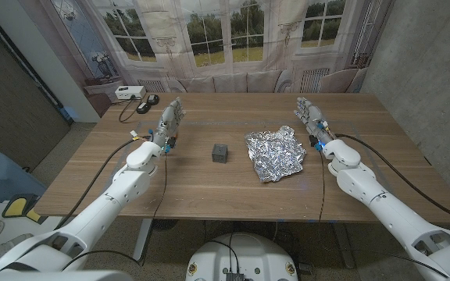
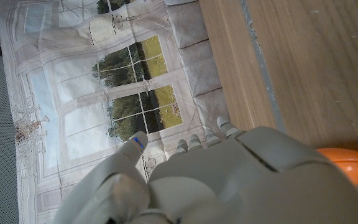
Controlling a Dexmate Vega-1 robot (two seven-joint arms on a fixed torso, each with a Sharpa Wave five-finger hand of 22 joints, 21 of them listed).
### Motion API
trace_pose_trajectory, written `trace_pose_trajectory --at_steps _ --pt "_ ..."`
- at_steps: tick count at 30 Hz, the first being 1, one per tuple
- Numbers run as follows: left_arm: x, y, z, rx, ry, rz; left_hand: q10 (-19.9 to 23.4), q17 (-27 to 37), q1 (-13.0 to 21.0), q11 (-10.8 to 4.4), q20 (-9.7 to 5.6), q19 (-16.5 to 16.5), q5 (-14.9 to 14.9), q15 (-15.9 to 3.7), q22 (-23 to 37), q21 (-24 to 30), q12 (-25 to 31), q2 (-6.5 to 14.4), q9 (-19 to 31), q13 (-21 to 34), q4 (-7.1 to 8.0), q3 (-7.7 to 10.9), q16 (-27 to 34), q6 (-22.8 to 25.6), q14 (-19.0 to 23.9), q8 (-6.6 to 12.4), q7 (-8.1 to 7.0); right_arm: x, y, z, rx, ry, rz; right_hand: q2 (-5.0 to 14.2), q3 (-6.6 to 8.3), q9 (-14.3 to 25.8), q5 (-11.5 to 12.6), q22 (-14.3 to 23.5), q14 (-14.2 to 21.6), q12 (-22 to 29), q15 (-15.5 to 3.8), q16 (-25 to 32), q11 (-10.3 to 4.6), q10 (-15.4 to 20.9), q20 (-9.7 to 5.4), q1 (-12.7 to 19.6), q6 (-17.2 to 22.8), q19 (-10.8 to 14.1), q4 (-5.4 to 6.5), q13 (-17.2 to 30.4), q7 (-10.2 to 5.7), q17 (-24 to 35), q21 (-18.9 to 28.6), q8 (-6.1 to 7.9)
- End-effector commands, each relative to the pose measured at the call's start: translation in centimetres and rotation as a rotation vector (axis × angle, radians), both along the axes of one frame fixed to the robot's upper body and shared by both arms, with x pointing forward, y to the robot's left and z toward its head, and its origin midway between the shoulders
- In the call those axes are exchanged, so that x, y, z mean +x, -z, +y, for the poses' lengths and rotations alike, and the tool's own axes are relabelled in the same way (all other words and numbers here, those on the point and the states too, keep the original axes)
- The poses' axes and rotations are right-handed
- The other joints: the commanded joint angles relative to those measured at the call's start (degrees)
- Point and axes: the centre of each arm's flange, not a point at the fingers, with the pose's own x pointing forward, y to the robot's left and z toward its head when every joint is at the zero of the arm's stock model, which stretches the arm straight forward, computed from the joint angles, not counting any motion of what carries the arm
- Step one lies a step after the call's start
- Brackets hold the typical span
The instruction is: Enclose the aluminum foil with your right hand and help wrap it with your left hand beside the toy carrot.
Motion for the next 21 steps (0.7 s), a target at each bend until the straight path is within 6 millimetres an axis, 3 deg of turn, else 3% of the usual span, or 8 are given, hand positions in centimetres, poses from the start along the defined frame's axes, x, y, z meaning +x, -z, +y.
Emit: trace_pose_trajectory --at_steps 1,3,5,10,21 --pt "0.3 -0.4 0.4 0.017 -0.029 -0.013 3.5 0.2 3.6 2.47 1.94 2.0 -4.0 2.06 0.2 -0.8 1.5 1.9 1.1 1.9 -3.76 3.39 -0.2 0.7 2.1 -0.75 -1.2 0.1 -0.4 0.4 -0.09 0.087 0.024 -1.41 1.07 1.4 -1.0 0.4 5.5 3.4 1.95 1.8 2.41 3.7 2.94 5.3 1.8 2.7 -5.8 2.8 0.96 1.8 0.8 0.85" --pt "0.4 -0.4 0.3 0.023 -0.024 -0.012 1.1 0.3 2.8 1.82 1.64 1.5 -4.4 1.68 0.2 -1.5 0.4 -0.8 0.6 1.8 -4.76 1.54 -0.4 -1.2 1.3 -1.65 -3.65 0.0 -0.7 0.5 -0.148 0.113 0.042 -1.83 1.0 1.0 -1.3 0.3 0.2 1.0 1.42 -0.1 1.74 -2.5 2.66 7.1 -3.1 0.1 -7.96 3.1 -1.36 2.3 -0.2 -0.97" --pt "0.6 -0.5 0.3 0.022 -0.02 -0.013 0.4 0.3 2.3 1.64 1.83 1.1 -4.3 1.62 0.2 -1.9 0.0 -1.7 0.4 1.6 -5.17 0.7 -0.7 -2.0 0.3 -1.95 -4.88 -0.2 -1.1 0.5 -0.202 0.157 0.045 -2.13 0.92 0.8 -1.3 0.3 -1.9 -0.1 0.99 -0.8 0.91 -4.7 2.71 7.9 -4.7 -0.8 -8.65 2.9 -1.96 2.1 -0.5 -1.22" --pt "0.8 -0.6 0.1 0.028 -0.008 -0.018 -0.5 0.3 1.6 1.61 1.97 0.9 -4.2 1.49 0.3 -2.2 -0.5 -2.6 0.2 1.5 -5.34 -0.24 -0.8 -2.3 -0.5 -2.0 -5.68 -0.5 -1.5 0.7 -0.292 0.245 0.058 -2.25 1.01 0.7 -1.2 0.3 -2.0 -0.1 0.71 -0.8 0.62 -4.6 2.76 8.4 -4.7 -0.8 -9.0 2.8 -2.11 1.9 -0.5 -1.08" --pt "0.9 -0.8 -0.1 0.035 -0.003 -0.016 -0.7 0.3 1.1 1.73 2.43 0.9 -4.1 1.65 0.3 -2.4 -0.6 -2.9 0.1 1.4 -5.38 -0.78 -0.7 -1.9 -0.8 -1.79 -5.94 -0.7 -1.4 0.4 -0.426 0.353 0.095 -2.24 1.32 0.6 -1.1 0.3 -0.8 0.4 1.27 -0.3 0.77 -2.8 3.07 9.7 -2.1 -0.3 -9.57 2.4 -2.42 1.6 -0.3 0.04"
